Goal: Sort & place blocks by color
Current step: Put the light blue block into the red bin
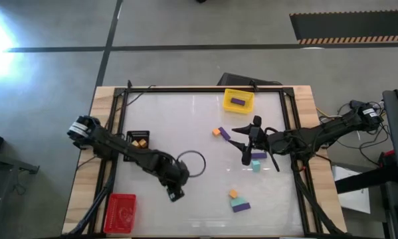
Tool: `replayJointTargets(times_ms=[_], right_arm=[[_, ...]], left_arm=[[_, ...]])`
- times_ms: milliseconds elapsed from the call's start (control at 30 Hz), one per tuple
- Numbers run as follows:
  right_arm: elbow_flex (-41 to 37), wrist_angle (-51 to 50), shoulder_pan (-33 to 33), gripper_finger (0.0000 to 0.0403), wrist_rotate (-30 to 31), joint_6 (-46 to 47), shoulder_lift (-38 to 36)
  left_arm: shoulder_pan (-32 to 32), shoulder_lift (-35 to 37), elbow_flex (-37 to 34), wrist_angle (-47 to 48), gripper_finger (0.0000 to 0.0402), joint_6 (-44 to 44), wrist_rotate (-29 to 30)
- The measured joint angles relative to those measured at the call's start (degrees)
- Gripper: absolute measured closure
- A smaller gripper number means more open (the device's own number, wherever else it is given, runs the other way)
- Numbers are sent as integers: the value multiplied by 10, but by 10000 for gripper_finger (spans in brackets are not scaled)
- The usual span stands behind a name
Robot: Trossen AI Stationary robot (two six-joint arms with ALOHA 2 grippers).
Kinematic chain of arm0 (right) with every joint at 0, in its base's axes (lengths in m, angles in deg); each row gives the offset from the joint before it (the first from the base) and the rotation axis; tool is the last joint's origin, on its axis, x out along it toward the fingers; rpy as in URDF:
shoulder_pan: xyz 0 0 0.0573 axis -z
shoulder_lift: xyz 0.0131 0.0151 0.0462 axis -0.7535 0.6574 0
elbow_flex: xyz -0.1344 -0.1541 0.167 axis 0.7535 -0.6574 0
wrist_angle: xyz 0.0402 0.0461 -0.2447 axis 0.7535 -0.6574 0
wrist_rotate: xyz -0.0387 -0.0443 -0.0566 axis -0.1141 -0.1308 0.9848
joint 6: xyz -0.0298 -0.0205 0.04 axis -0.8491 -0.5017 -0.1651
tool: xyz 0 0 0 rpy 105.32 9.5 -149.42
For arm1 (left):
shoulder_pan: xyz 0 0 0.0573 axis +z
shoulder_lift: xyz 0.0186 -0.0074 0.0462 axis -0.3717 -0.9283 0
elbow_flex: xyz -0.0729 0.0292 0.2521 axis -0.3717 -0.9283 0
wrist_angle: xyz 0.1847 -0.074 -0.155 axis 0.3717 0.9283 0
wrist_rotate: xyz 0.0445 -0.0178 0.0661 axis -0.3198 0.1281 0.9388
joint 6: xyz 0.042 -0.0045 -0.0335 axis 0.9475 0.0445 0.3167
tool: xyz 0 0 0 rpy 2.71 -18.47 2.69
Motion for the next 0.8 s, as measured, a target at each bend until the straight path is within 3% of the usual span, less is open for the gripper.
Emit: replayJointTargets(times_ms=[100,300,633,800], right_arm=[[1,1,0,184,0,0,0],[1,1,0,184,0,0,0],[1,1,0,184,0,-4,0],[1,1,0,184,0,-9,0]], left_arm=[[-19,-5,7,16,270,85,-8],[-35,-5,5,70,263,172,-3],[-35,-6,-24,75,166,229,104],[-35,-6,-58,64,140,226,110]])
